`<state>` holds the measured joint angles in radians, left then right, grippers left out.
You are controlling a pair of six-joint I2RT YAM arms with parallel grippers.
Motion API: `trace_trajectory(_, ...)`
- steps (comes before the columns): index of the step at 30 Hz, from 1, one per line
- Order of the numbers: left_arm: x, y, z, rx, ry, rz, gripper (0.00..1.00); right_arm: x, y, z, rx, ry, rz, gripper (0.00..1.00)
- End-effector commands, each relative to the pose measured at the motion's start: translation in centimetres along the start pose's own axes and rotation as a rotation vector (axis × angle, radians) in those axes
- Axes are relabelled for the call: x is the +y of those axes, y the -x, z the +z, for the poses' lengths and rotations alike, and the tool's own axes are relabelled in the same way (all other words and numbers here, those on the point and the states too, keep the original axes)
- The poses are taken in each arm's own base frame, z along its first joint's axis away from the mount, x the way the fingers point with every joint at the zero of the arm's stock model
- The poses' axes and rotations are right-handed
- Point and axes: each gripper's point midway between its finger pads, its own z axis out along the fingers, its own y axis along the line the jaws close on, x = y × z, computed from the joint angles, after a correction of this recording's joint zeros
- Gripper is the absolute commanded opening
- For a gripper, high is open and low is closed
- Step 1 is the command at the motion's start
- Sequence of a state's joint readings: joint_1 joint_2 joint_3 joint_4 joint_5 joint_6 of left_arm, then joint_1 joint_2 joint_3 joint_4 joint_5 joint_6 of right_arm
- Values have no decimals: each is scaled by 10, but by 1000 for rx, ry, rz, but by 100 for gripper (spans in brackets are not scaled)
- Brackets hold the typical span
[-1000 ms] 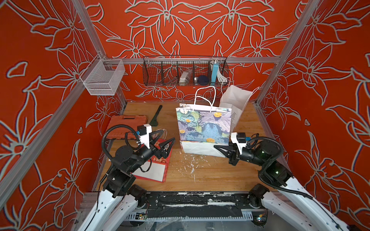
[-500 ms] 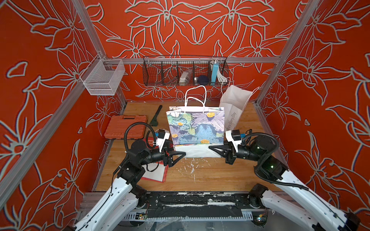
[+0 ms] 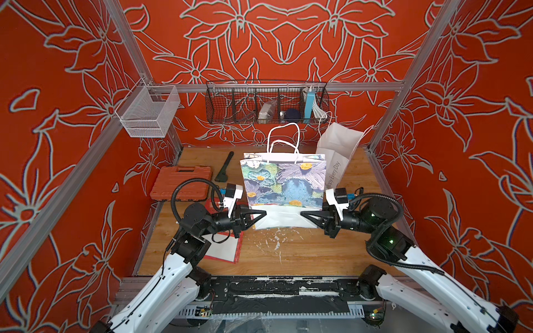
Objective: Put away the paper bag
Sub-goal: Press the paper bag.
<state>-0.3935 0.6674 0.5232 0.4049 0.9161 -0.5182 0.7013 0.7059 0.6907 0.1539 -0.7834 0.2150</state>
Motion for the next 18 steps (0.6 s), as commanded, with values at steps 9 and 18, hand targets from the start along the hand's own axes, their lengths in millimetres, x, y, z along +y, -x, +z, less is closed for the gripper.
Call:
trace_trajectory(9,-17,-4,-5,18,-61,32,0,1,-25,-17,23,-74,76,0)
trace_trajectory(18,-8,-25,-8,89,-26,22,0,-1,8,-11,-27,-70,13,35)
